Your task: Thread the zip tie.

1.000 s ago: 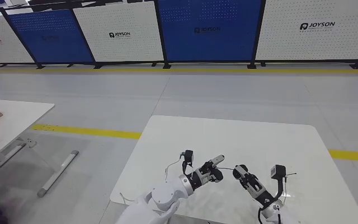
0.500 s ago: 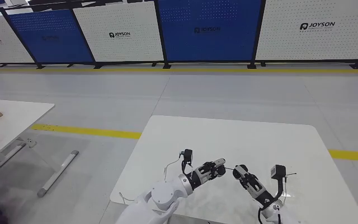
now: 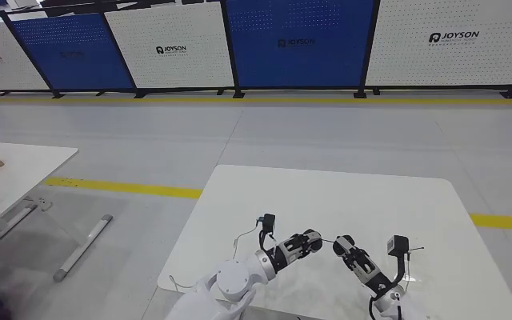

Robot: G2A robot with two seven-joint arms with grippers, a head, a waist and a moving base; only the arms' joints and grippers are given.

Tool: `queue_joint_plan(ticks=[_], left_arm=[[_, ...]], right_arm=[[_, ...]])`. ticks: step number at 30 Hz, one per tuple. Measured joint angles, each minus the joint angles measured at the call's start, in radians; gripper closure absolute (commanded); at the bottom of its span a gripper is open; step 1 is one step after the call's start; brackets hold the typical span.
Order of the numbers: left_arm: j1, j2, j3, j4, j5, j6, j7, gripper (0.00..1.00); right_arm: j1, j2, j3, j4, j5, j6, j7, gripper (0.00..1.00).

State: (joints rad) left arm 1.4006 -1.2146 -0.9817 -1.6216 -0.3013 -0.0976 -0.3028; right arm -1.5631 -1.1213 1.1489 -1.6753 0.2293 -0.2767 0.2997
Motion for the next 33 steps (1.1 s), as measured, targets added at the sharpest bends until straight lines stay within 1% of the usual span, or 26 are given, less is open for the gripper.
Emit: queue_joint_plan(ticks=[1,3,4,5,7,8,10,11,12,13,26,27,28,29,30,33], left_arm=[[-0.001,0.0,0.002,0.0,0.003,0.002,0.0,0.87],[-0.003,0.0,0.005,0.001,0.007,0.006,0.0,0.8],[-0.004,-0.001,0.007,0.001,0.011,0.009,-0.001,0.78],[-0.005,-0.001,0.008,0.0,0.014,0.01,-0.001,0.78],[-0.005,-0.001,0.01,-0.001,0.022,0.012,-0.001,0.81],[-0.005,0.0,0.01,-0.002,0.025,0.013,-0.001,0.86],[-0.005,0.0,0.011,-0.004,0.031,0.014,0.0,0.92],[-0.005,0.0,0.011,-0.005,0.032,0.015,0.001,0.92],[-0.004,0.0,0.011,-0.005,0.033,0.015,0.001,0.95],[-0.003,0.0,0.011,-0.005,0.032,0.016,0.001,1.0],[-0.005,0.0,0.012,0.001,0.027,0.009,-0.008,1.0],[-0.005,0.0,0.012,0.001,0.026,0.009,-0.008,0.69],[-0.004,0.001,0.011,0.0,0.026,0.009,-0.009,0.55],[-0.003,0.001,0.011,-0.001,0.025,0.01,-0.011,0.5],[-0.003,0.002,0.01,-0.002,0.026,0.01,-0.015,0.51],[0.001,0.004,0.008,-0.005,0.039,0.002,-0.025,0.61]], right_arm=[[0.0,0.0,0.0,0.0,0.0,0.0,0.0,1.0],[0.0,0.0,0.0,0.0,0.0,0.0,0.0,1.0],[0.0,0.0,0.0,0.0,0.0,0.0,0.0,1.0],[0.0,0.0,0.0,0.0,0.0,0.0,0.0,1.0],[0.0,0.0,0.0,0.0,0.0,0.0,0.0,1.0],[0.0,0.0,0.0,0.0,0.0,0.0,0.0,1.0],[0.0,0.0,0.0,0.0,0.0,0.0,0.0,1.0],[0.0,0.0,0.0,0.0,0.0,0.0,0.0,1.0],[0.0,0.0,0.0,0.0,0.0,0.0,0.0,1.0],[0.0,0.0,0.0,0.0,0.0,0.0,0.0,1.0],[0.0,0.0,0.0,0.0,0.0,0.0,0.0,1.0],[0.0,0.0,0.0,0.0,0.0,0.0,0.0,1.0],[0.0,0.0,0.0,0.0,0.0,0.0,0.0,1.0],[0.0,0.0,0.0,0.0,0.0,0.0,0.0,1.0],[0.0,0.0,0.0,0.0,0.0,0.0,0.0,1.0],[0.0,0.0,0.0,0.0,0.0,0.0,0.0,1.0]])
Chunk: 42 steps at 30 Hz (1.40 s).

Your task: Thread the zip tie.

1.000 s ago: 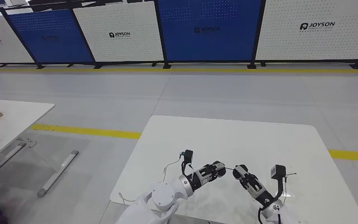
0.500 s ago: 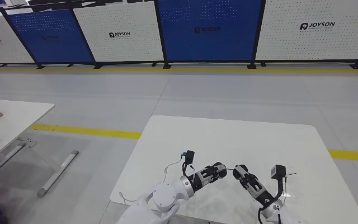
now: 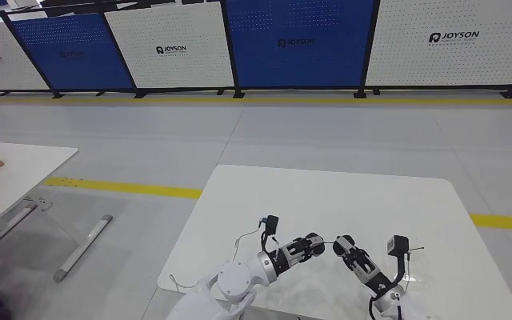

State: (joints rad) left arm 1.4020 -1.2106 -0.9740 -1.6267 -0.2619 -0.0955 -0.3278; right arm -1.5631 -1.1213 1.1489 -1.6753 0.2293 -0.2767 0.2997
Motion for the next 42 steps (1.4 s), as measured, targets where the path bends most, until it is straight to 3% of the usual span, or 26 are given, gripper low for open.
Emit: queue_joint_plan(ticks=[13,26,27,29,36,42], left_arm=[[-0.002,0.001,-0.001,0.003,0.004,0.003,-0.001,1.0],[-0.005,0.001,0.002,0.007,0.003,-0.005,0.001,1.0],[-0.005,0.001,0.002,0.007,0.002,-0.006,0.002,1.0],[-0.004,0.001,0.001,0.007,-0.003,-0.006,0.004,1.0],[0.0,0.001,-0.039,-0.012,-0.113,0.033,0.022,1.0],[0.033,0.014,-0.079,-0.042,-0.043,0.064,0.052,1.0]], right_arm=[[0.0,0.0,0.0,0.0,0.0,0.0,0.0,1.0],[0.0,0.0,0.0,0.0,0.0,0.0,0.0,1.0],[0.0,0.0,0.0,0.0,0.0,0.0,0.0,0.7],[0.0,-0.001,-0.001,-0.002,0.001,0.007,-0.003,0.0],[-0.024,0.001,0.031,-0.033,0.041,0.017,0.03,0.0],[-0.117,0.019,0.141,-0.109,0.112,0.003,0.102,0.0]])
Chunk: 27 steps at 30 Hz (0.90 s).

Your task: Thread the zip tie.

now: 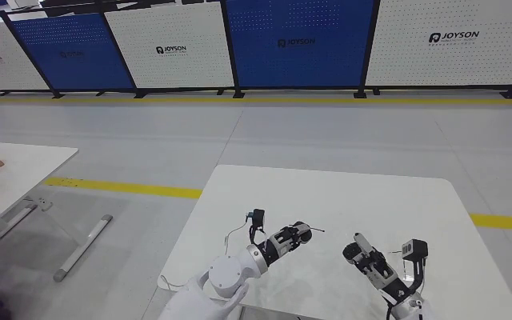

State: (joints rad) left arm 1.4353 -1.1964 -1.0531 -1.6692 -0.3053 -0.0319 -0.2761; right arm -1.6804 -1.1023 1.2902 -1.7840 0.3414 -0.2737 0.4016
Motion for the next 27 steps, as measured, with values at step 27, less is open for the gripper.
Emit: queue_joint_plan(ticks=[27], left_arm=[[0.099,0.021,-0.149,-0.162,-0.133,-0.126,-0.045,1.0]], right_arm=[[-0.016,0.003,0.017,-0.012,0.019,0.008,0.02,0.0]])
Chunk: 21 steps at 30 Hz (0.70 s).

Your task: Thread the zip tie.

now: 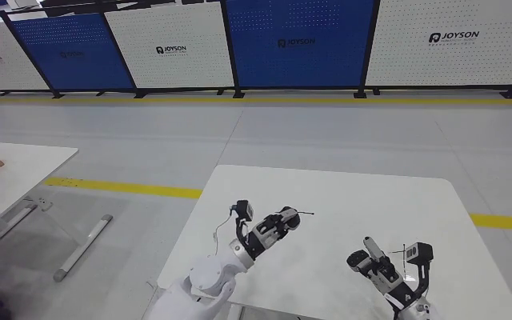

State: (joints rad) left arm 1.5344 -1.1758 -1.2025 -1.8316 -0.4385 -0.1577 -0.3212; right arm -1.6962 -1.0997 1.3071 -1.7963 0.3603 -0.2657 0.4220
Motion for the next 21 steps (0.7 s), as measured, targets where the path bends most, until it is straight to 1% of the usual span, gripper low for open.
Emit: queue_joint_plan(ticks=[1,4,6,15,18,19,21], left_arm=[[0.018,0.003,-0.015,-0.034,-0.003,-0.009,-0.006,1.0],[0.058,0.008,-0.05,-0.111,-0.042,-0.023,-0.032,1.0],[0.074,0.011,-0.063,-0.135,-0.074,-0.012,-0.055,1.0],[0.075,0.011,-0.063,-0.136,-0.076,-0.008,-0.057,1.0],[0.07,0.01,-0.06,-0.134,-0.073,-0.008,-0.049,1.0],[0.066,0.01,-0.058,-0.138,-0.068,-0.016,-0.046,1.0],[0.066,0.01,-0.062,-0.16,-0.064,-0.041,-0.05,1.0]], right_arm=[[0.0,0.0,0.0,0.0,0.0,0.0,0.0,0.0],[0.0,0.0,0.0,0.0,0.0,0.0,0.0,0.0],[0.0,0.0,0.0,0.0,0.0,0.0,0.0,0.0],[0.0,0.0,0.0,0.0,0.0,0.0,0.0,0.0],[0.0,0.0,0.0,0.0,0.0,0.0,0.0,0.0],[0.0,0.0,0.0,0.0,0.0,0.0,0.0,0.0],[0.0,0.0,0.0,0.0,0.0,0.0,0.0,0.0]])
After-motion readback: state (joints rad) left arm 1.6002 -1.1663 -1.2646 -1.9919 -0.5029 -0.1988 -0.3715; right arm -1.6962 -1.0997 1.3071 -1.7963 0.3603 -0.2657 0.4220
